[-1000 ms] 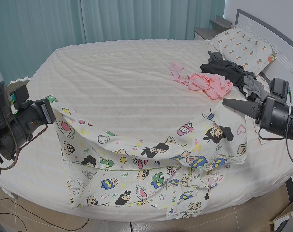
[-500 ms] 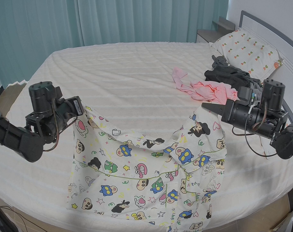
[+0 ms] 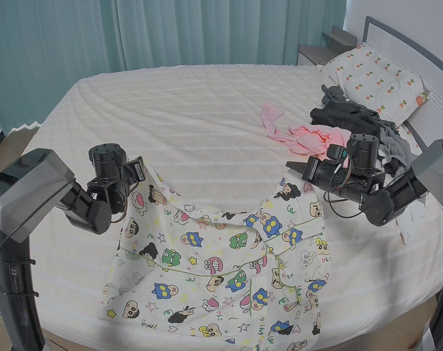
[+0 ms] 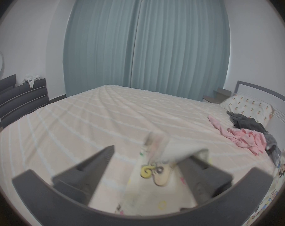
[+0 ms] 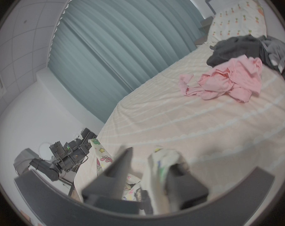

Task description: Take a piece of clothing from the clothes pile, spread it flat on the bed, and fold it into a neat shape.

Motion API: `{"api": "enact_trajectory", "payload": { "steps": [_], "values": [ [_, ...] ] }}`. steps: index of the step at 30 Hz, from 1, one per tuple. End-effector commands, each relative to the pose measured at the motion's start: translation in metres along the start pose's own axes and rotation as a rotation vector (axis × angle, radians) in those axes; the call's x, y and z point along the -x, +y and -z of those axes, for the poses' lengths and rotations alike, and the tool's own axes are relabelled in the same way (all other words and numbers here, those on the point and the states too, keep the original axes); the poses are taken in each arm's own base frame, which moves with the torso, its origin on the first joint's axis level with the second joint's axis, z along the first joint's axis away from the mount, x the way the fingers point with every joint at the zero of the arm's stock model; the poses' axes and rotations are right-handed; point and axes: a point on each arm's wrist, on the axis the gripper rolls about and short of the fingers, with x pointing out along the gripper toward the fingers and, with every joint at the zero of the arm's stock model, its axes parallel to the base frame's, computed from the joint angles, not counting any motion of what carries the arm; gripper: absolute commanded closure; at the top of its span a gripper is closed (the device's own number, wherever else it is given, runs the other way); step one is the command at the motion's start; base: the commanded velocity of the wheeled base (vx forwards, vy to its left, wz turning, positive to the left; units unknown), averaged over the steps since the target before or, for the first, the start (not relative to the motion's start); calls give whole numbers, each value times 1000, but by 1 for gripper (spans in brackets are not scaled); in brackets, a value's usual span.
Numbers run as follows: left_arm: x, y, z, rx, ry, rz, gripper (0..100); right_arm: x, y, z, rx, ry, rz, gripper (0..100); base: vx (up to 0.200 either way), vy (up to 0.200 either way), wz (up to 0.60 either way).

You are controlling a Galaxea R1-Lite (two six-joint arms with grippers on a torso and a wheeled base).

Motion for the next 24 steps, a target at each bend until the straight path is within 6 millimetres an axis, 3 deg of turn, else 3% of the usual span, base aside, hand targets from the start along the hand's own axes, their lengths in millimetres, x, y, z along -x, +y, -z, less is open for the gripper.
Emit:
{"api": "enact_trajectory", "payload": {
  "steps": [1, 4, 9, 14, 19, 24],
  "values": [
    [-50, 8, 42, 8, -11, -105, 0, -43, -46, 19, -119, 32, 65, 0, 0, 0, 0],
    [-67, 16, 48, 20, -48, -177, 0, -52, -60, 12, -164, -9, 77, 0, 0, 0, 0],
    [-79, 31, 38, 59, -91, -210, 0, -55, -78, -10, -288, -124, 140, 0, 0, 0, 0],
    [-84, 45, 30, 71, -114, -237, 0, -48, -101, -8, -353, -70, 246, 0, 0, 0, 0],
    [-78, 57, 26, 68, -98, -263, 0, -46, -107, -17, -526, -36, 351, 0, 0, 0, 0],
    [-51, 68, 9, 61, -60, -247, 0, -29, -110, -25, -565, 22, 430, 0, 0, 0, 0]
  ]
}}
